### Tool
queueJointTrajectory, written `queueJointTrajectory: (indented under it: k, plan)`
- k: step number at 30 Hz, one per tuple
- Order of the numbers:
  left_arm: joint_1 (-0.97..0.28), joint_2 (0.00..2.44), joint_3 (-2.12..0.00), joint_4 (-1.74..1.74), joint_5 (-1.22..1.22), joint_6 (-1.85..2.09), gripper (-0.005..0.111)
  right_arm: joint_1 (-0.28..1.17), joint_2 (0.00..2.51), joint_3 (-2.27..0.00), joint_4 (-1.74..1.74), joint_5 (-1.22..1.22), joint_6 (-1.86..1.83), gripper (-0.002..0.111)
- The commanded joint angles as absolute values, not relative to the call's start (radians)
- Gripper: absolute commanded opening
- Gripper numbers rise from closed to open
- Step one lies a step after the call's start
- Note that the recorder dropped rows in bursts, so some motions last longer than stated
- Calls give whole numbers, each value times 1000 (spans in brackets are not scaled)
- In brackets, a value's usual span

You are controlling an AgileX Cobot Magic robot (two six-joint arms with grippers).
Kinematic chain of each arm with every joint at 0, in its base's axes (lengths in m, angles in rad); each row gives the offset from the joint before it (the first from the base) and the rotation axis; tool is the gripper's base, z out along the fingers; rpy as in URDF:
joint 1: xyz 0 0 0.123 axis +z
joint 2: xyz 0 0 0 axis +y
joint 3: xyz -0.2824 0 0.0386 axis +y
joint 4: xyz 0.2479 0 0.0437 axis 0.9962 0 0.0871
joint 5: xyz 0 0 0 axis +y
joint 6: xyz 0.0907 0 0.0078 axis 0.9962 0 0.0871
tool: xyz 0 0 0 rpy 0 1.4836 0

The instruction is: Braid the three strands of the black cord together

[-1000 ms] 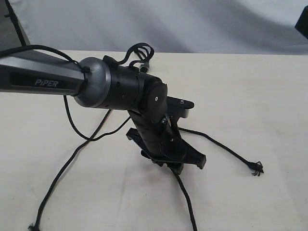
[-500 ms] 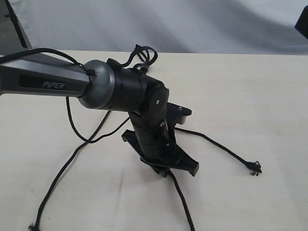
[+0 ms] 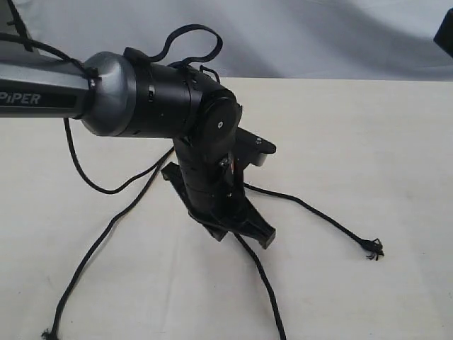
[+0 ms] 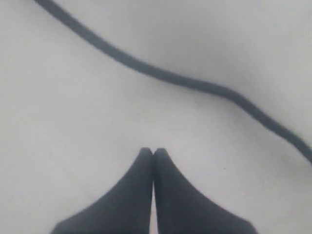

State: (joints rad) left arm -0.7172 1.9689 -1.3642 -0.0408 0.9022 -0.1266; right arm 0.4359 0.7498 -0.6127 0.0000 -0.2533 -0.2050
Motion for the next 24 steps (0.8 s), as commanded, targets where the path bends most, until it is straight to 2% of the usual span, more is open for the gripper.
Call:
queueJointTrajectory:
  k: [1, 6, 8, 11, 12, 24]
  plan:
    - [-724, 1989, -1383, -119, 825, -120, 0, 432, 751, -610, 0, -259, -207, 0]
    - [-731, 2075, -1477, -142, 879, -168, 2, 432, 751, -610, 0, -259, -207, 0]
    - [-731, 2094, -1516, -142, 904, -168, 18, 432, 751, -610, 0, -259, -207, 0]
    - [-731, 2106, -1544, -142, 903, -194, 55, 432, 751, -610, 0, -259, -207, 0]
    - [-731, 2108, -1544, -139, 905, -216, 60, 432, 751, -610, 0, -259, -207, 0]
    - [-731, 2180, -1544, -89, 901, -296, 61, 432, 751, -610, 0, -258, -206, 0]
